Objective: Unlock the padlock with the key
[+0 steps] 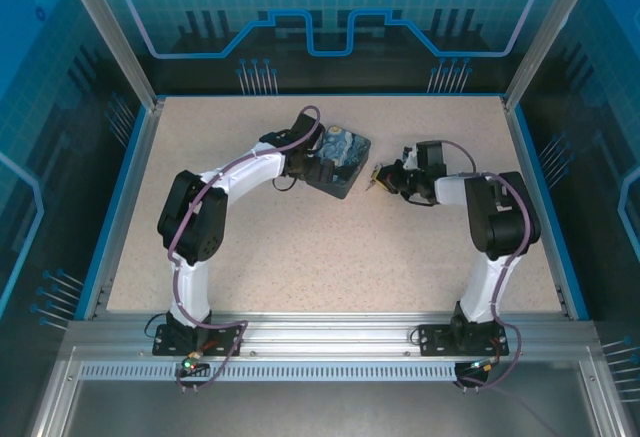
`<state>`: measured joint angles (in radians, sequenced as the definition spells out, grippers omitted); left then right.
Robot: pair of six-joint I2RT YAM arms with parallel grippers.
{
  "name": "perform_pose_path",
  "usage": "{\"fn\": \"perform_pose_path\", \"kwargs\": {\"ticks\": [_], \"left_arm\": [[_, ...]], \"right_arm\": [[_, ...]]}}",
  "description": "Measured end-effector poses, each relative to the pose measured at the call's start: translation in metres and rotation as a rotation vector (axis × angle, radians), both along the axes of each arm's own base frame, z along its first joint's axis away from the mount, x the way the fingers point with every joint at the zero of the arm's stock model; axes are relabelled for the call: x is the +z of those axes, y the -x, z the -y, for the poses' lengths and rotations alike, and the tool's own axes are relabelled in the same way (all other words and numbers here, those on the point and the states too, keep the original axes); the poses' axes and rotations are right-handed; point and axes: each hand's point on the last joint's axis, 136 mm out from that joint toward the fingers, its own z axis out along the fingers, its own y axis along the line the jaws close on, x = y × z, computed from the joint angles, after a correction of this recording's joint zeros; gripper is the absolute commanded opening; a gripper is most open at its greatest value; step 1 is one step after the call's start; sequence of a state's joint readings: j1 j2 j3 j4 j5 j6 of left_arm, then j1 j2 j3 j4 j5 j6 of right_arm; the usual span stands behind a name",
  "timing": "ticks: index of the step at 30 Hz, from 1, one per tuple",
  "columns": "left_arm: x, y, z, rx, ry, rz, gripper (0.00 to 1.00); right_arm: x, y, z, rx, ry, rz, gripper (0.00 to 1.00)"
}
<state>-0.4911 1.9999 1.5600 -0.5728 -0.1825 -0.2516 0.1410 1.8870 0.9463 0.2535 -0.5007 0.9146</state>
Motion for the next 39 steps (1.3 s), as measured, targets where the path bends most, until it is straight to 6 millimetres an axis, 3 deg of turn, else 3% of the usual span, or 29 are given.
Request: {"fn": "perform_pose_path", "kwargs": {"ticks": [8,13,17,22,24,28,33,39], "left_arm": [[0.004,0.003,-0.006,0.003,-0.032,-0.016,0.99],[0.009,0.010,-0.017,0.003,-0.074,-0.038,0.99],[0.028,0.016,-0.027,0.017,-0.084,-0.026,0.99],[0.073,0.020,-0.034,0.037,-0.055,0.058,0.99],[0.093,0.025,-0.038,0.045,-0.035,0.100,0.99],[0.111,0.040,-0.047,0.069,-0.009,0.136,0.99],[0.106,0.058,-0.057,0.094,-0.008,0.123,0.99],[0.098,0.074,-0.067,0.116,-0.011,0.111,0.99]], "right_arm": [[0.037,0.022,0.005,0.008,0.021,0.049,0.00],[0.045,0.046,0.010,0.009,0.042,0.038,0.00],[0.050,0.069,0.016,0.015,0.070,0.032,0.00],[0.056,0.096,0.022,0.031,0.107,0.035,0.00],[0.054,0.107,0.023,0.043,0.117,0.027,0.00],[0.038,0.128,0.026,0.061,0.137,-0.022,0.00],[0.014,0.150,0.031,0.076,0.161,-0.103,0.00],[0.001,0.160,0.035,0.071,0.177,-0.143,0.00]]}}
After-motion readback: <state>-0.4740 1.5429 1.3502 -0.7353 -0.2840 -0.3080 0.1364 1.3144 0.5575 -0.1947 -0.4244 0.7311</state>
